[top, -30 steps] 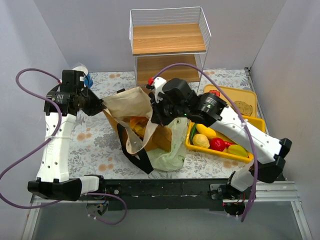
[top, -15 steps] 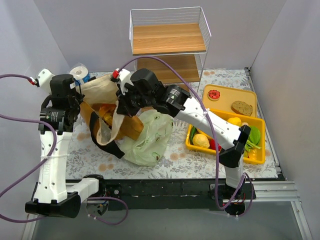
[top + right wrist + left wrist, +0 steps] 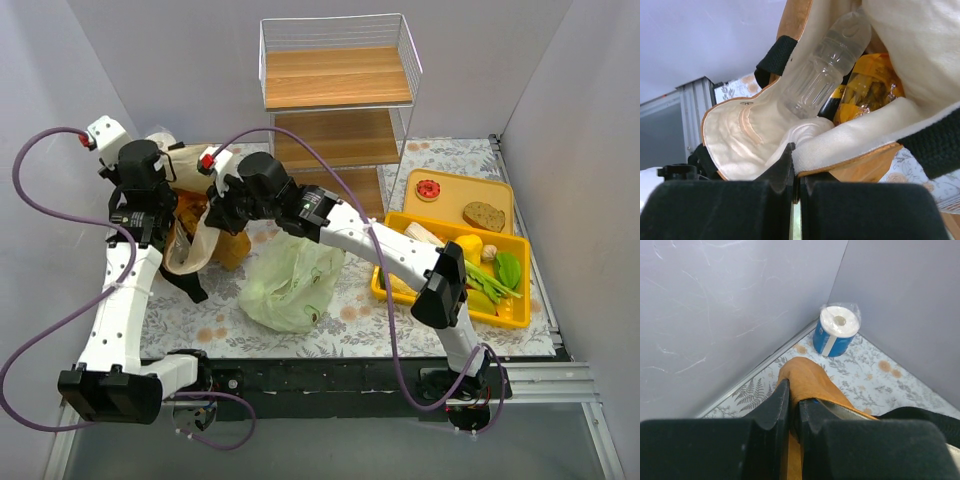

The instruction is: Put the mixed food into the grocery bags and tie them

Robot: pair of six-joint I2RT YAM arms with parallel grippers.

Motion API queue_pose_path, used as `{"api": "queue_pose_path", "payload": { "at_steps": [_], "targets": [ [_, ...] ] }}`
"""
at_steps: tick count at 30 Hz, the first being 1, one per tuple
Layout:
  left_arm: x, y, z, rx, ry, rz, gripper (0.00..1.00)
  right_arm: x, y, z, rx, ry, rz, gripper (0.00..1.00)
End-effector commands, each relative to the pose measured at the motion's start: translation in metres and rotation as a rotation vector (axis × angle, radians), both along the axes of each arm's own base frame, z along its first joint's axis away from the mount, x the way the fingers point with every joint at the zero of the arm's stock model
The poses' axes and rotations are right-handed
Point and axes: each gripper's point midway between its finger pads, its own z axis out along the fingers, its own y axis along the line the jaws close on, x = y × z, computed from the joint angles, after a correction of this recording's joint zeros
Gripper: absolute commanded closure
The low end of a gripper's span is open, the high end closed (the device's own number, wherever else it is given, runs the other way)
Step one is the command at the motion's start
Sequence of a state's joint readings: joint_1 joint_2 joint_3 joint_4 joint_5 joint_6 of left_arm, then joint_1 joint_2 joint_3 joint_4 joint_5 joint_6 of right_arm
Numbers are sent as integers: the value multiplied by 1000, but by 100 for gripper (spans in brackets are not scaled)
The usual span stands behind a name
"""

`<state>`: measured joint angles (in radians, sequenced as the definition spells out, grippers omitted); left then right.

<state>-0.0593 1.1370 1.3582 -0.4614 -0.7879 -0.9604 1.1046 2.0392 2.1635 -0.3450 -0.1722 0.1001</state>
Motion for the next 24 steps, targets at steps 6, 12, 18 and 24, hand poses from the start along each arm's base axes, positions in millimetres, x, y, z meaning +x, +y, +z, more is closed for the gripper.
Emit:
{"api": "queue_pose_path", "payload": {
  "at_steps": [6,12,18,24],
  "targets": [
    [31,22,-24,26,-32,68,100,17,17,36,156,-78,-41,99],
    [44,23,-23,2,-21,20,42,19,11,51,172,-96,-58,55],
    [41,11,4,-51,-50,-42,2,20,-28,89,180,-149,-119,17],
    [31,-17,17,-167,-39,-175,2,30,-110,76,87,-133,-339,16]
  ]
}}
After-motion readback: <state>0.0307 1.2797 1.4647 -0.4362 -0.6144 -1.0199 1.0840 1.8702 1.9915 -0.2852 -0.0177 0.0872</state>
